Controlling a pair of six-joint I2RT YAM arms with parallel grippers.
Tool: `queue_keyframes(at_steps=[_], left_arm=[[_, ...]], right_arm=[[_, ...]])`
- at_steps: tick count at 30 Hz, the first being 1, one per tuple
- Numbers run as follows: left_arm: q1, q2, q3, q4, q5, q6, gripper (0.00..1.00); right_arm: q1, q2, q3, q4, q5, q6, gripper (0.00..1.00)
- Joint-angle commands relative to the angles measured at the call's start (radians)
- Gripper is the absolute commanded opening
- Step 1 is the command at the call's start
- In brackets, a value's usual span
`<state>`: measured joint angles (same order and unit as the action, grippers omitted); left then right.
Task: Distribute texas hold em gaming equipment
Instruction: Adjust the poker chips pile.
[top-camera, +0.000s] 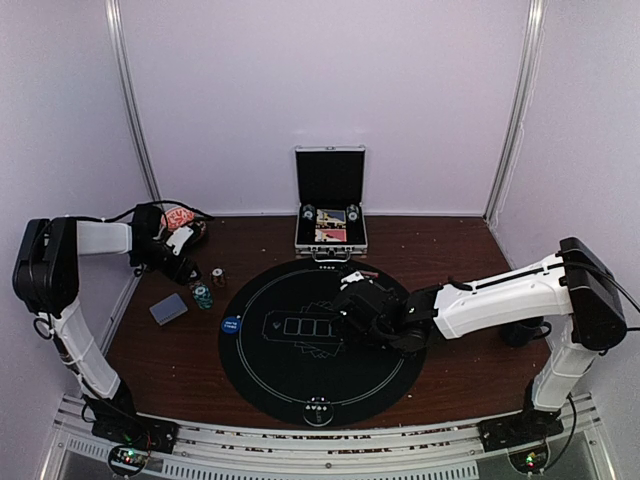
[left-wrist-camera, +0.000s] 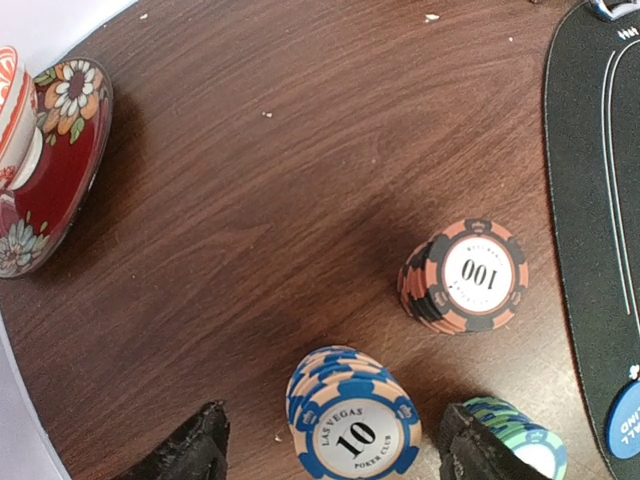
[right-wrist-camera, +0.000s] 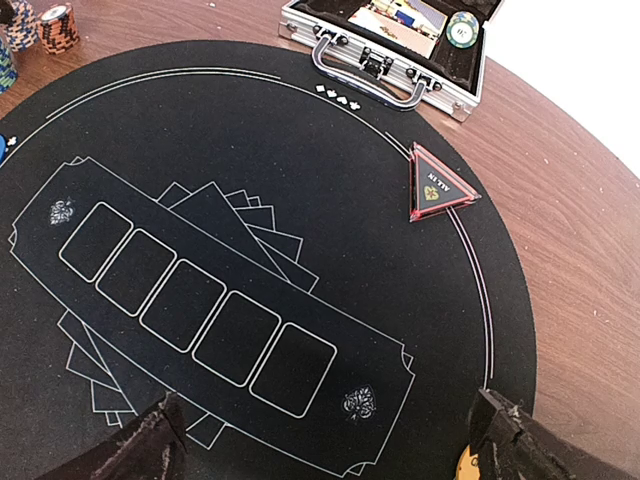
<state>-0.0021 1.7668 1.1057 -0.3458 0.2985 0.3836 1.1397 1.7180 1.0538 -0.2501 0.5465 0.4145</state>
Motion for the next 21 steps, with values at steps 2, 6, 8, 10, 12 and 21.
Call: queue_keyframes(at_steps=[2,6,8,10,12,21], left_arm=[[-0.002,0.01,-0.004,0.016,-0.008,0.007,0.73],[-0.003,0.015,-0.006,0.016,-0.007,0.009,0.7],[-0.003,0.019,-0.004,0.016,-0.004,0.009,0.69],[-0.002,0.023,-0.004,0.016,0.0,0.011,0.67],[-0.002,0.023,-0.003,0.014,0.002,0.011,0.66],[-0.003,0.031,0.0,0.012,0.005,0.013,0.6]], right_arm=[[0.008,0.005,-0.009,0.002,0.034,0.001,1.0],[0.01,0.003,-0.01,0.002,0.035,0.002,1.0],[0.01,0.003,-0.009,0.002,0.037,0.003,1.0],[0.01,0.003,-0.009,0.002,0.036,0.003,1.0],[0.01,0.004,-0.009,0.002,0.038,0.003,1.0],[0.01,0.006,-0.008,0.002,0.04,0.003,1.0]])
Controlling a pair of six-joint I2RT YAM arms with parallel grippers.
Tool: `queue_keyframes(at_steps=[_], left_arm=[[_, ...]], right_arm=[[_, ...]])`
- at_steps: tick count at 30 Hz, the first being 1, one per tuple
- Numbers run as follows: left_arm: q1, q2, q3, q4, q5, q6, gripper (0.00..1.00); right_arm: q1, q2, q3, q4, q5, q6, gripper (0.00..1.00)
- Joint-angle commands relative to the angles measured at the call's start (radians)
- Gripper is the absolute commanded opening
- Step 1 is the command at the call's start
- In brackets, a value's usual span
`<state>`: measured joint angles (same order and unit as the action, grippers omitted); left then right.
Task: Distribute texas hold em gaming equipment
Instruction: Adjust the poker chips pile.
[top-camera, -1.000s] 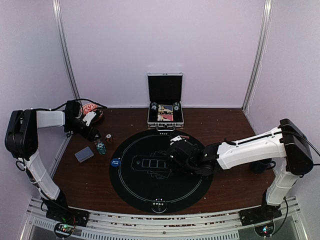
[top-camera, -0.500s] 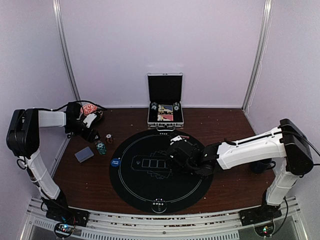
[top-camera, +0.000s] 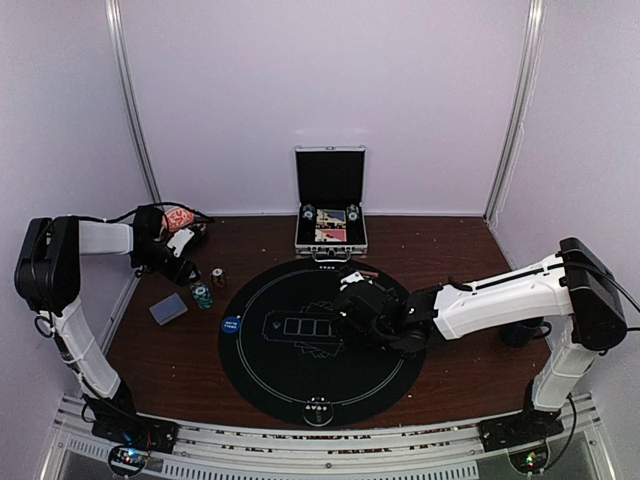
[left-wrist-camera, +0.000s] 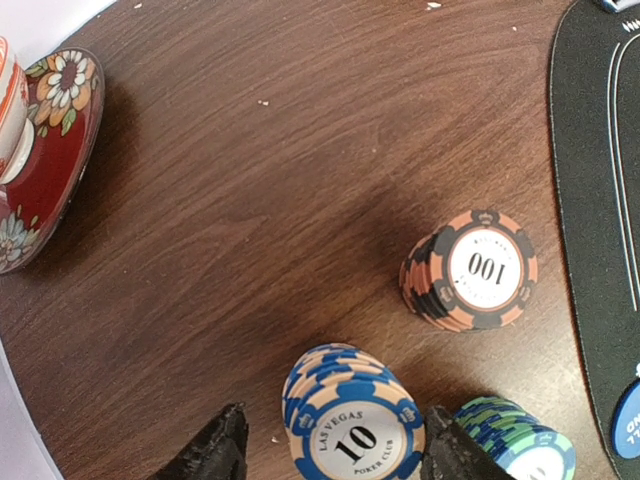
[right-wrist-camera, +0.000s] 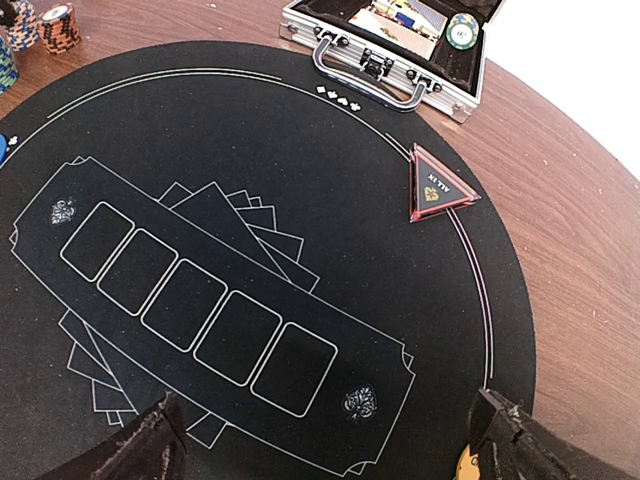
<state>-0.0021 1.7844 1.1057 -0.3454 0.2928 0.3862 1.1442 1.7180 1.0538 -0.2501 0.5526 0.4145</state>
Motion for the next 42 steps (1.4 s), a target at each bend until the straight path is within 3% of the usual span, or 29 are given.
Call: queue_keyframes(at_steps=[1,30,42], left_arm=[[-0.003,0.015,0.001,0.009,0.011,0.011,0.59],[-0.002,0.014,0.006,0.001,0.028,0.011,0.49],[-0.003,-0.001,0.005,0.002,0.029,0.011,0.29]], right_arm=[[0.007,0.007,-0.008,0.002,0.033,0.003,1.0],[0.008,0.009,-0.005,-0.001,0.049,0.004,1.0],[0.01,0.009,-0.003,-0.003,0.053,0.005,1.0]])
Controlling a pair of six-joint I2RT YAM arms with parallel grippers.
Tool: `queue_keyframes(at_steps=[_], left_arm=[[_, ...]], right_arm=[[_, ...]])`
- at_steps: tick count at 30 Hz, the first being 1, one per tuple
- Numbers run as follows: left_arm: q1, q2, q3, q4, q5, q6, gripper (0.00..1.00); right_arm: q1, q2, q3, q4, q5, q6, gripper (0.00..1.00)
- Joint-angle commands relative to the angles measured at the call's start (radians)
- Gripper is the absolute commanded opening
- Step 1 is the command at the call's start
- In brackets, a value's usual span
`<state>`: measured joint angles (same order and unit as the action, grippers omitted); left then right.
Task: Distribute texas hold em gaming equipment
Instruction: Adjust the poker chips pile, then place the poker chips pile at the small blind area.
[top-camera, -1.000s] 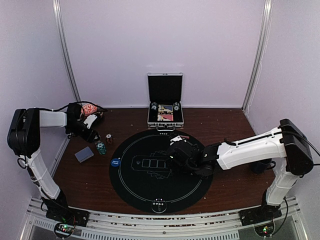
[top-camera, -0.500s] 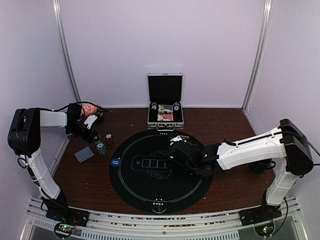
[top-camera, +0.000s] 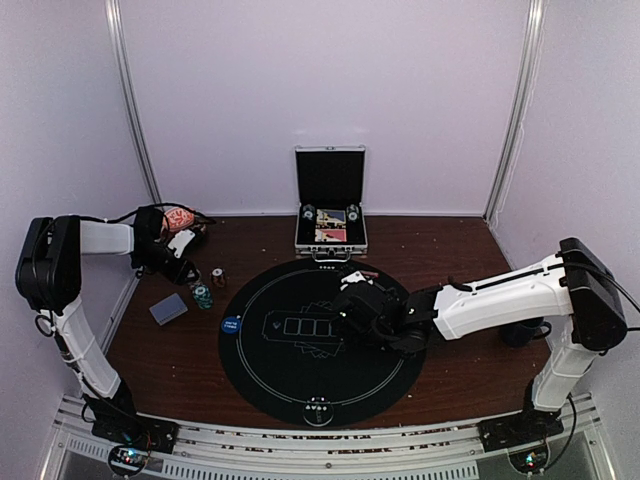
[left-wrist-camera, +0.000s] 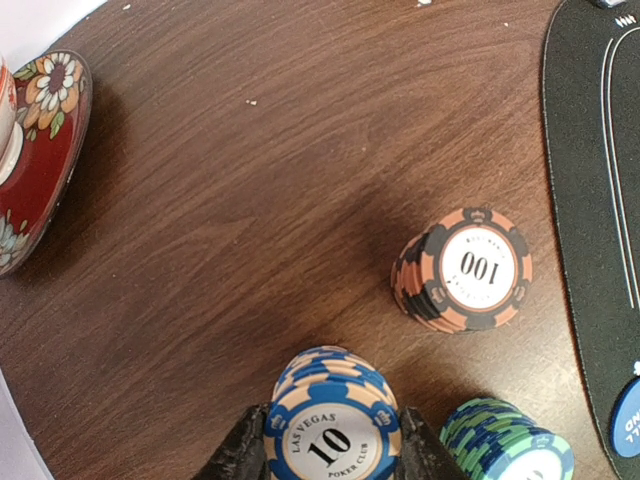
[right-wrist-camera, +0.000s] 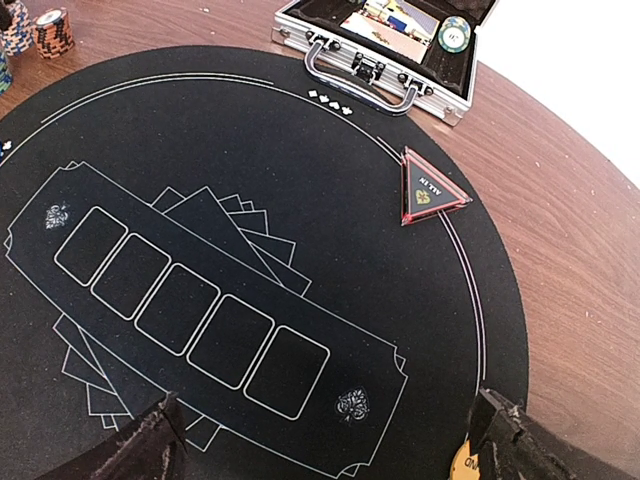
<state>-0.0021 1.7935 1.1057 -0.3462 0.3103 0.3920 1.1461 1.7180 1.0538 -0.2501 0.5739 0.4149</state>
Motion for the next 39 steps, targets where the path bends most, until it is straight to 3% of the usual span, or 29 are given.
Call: queue_keyframes(at_steps=[1,17,24,39], left_arm=[[-0.002,-0.012,0.006,0.002,0.011,0.004,0.29],[-0.002,-0.122,-0.028,0.04,0.042,-0.006,0.27],[-0.008,-0.23,-0.05,-0.029,0.132,0.078,0.27],[-0.21,-0.554,-0.333,-0.131,0.19,0.308,0.27]], right_arm=[[0.009,0.009,-0.003,-0.004,0.032,0.004,1.0],[0.009,0.005,-0.005,-0.004,0.037,0.006,1.0],[0.009,0.003,-0.007,-0.006,0.046,0.004,1.0],[0.009,0.01,-0.007,-0.002,0.053,-0.002,1.0]])
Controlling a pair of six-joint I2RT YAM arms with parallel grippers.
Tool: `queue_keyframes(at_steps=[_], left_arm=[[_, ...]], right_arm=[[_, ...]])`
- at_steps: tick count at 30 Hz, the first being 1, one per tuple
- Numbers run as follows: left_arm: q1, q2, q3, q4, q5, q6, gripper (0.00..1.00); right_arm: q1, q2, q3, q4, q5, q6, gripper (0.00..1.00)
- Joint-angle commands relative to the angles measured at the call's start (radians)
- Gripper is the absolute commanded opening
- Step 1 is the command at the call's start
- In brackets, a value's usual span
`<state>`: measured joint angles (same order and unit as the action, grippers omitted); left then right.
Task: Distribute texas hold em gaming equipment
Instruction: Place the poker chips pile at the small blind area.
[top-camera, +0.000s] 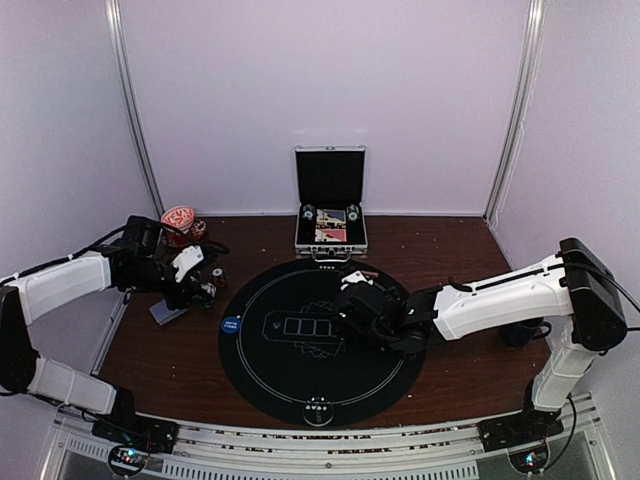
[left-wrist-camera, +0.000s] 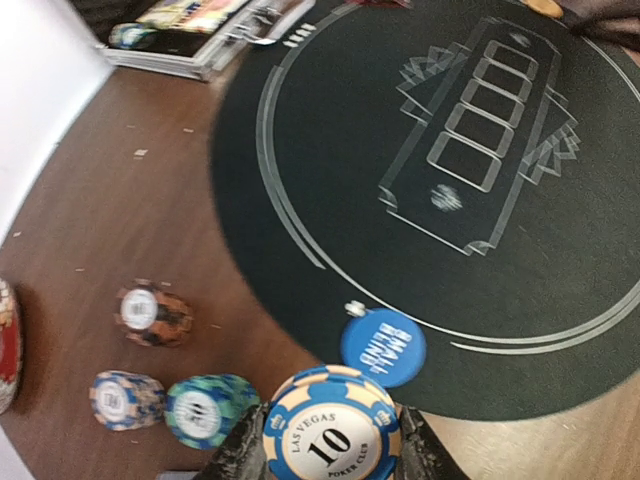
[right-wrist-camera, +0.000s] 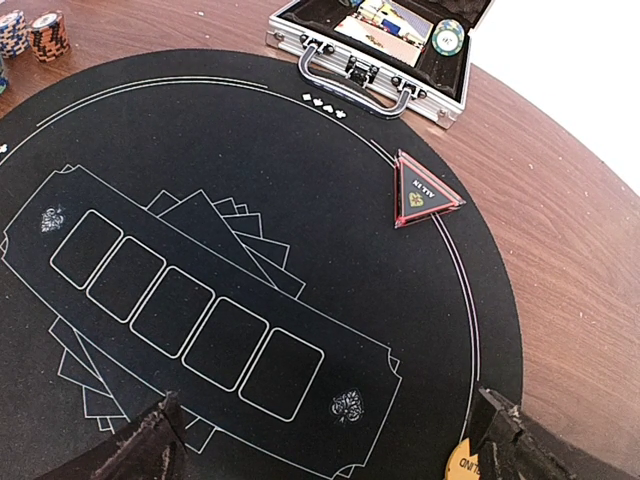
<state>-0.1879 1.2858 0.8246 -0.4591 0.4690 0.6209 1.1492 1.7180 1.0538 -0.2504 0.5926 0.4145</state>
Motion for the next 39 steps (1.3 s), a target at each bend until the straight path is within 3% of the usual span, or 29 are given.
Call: queue_keyframes(at_steps=[1,10,19,26,39], left_arm=[[-0.031,-0.054,-0.062,-0.03,0.04,0.096,0.26],[-0.148,-0.081,-0.144,-0.054,0.079,0.184,0.27],[-0.227,0.048,-0.17,0.046,0.009,0.143,0.27],[-0.233,0.078,-0.19,0.145,-0.054,0.098,0.27],[-0.234,0.136,-0.191,0.151,-0.072,0.106,0.28]], right_arm=[[0.007,0.011,-0.005,0.0,0.035,-0.002,1.0],[0.008,0.011,-0.006,-0.001,0.033,-0.004,1.0],[0.009,0.008,-0.009,0.0,0.031,-0.005,1.0],[0.009,0.014,-0.007,0.002,0.029,-0.007,1.0],[0.012,0.014,-0.006,0.002,0.027,-0.008,1.0]])
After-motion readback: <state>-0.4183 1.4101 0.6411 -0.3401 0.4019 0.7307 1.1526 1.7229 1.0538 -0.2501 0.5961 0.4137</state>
